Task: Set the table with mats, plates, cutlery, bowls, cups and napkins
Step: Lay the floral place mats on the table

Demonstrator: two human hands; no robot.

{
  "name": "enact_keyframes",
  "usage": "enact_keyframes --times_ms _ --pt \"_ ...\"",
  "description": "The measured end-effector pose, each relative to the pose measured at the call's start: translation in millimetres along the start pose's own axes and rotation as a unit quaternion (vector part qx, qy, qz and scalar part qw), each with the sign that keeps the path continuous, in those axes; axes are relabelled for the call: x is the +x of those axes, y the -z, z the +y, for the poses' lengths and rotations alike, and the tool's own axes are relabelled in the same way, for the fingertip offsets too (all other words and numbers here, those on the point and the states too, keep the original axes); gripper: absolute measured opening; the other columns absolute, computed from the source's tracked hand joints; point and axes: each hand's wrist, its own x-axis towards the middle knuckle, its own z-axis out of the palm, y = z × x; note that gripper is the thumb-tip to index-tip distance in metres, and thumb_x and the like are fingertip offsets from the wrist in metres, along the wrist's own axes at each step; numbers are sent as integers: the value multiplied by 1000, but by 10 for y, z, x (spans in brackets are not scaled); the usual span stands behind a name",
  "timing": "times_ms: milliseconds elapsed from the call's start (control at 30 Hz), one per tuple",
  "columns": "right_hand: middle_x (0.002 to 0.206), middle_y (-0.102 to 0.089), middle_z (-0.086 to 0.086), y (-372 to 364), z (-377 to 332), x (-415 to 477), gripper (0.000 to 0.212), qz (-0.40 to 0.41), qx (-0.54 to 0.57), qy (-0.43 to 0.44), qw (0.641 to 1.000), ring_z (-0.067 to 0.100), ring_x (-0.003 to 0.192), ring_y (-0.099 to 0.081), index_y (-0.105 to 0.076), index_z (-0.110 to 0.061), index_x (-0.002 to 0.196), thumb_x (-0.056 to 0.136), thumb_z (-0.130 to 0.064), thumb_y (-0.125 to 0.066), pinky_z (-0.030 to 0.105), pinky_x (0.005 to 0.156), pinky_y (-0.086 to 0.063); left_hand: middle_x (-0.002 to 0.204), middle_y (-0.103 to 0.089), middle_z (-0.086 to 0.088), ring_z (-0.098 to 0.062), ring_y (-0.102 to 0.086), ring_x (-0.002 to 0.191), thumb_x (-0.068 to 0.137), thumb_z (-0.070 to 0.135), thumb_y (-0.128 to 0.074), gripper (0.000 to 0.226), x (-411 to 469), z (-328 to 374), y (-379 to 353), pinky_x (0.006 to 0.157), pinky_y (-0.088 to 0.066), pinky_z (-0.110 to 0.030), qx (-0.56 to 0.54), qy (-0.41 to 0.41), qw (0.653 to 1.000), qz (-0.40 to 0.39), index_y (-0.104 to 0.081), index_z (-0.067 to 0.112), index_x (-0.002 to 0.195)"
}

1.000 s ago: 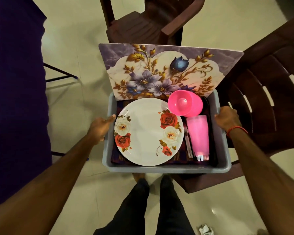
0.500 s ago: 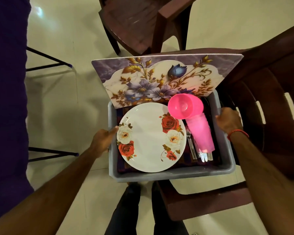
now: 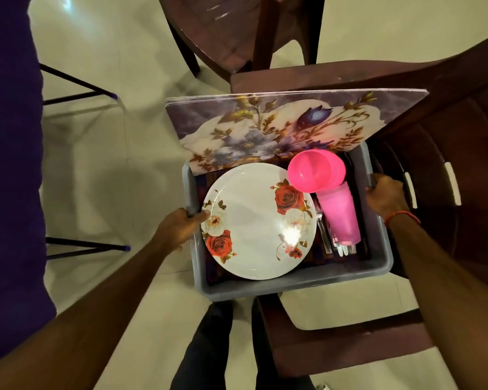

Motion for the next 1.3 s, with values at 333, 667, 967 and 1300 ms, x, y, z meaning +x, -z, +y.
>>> enact_keyframes --times_ms 333,667,967,1300 --pt "119 -59 -1 515 -631 249 45 47 355 29 933 8 100 -61 -49 -19 136 95 -18 -68 20 80 -51 141 -51 0 -11 -50 128 93 54 -63 63 189 568 412 104 -46 -33 -117 -337 910 213 -43 21 143" --pt "120 -68 4 488 -744 158 34 189 342 61 918 12 109 -59 -60 -9 125 94 -21 -51 29 93 -46 114 -71 -4 -22 -74 101 105 22 -56 23 -1 962 549 83 -62 -50 -312 -329 872 185 -54 17 127" --pt "110 -63 3 1225 -1376 -427 34 270 371 199 866 8 102 -61 -52 -2 122 104 -30 -44 27 86 -50 119 -69 -5 -23 -70 107 102 33 -54 24 -658 1092 1106 90 -59 -53 -328 -342 836 277 -51 23 124" --pt "100 -61 29 1665 -2215 -1112 27 206 312 299 878 29 87 -55 -51 5 120 103 -15 -42 25 72 -32 116 -71 -7 -24 -72 99 96 45 -53 38 -1602 572 1929 85 -61 -50 -316 -280 858 294 -52 14 118"
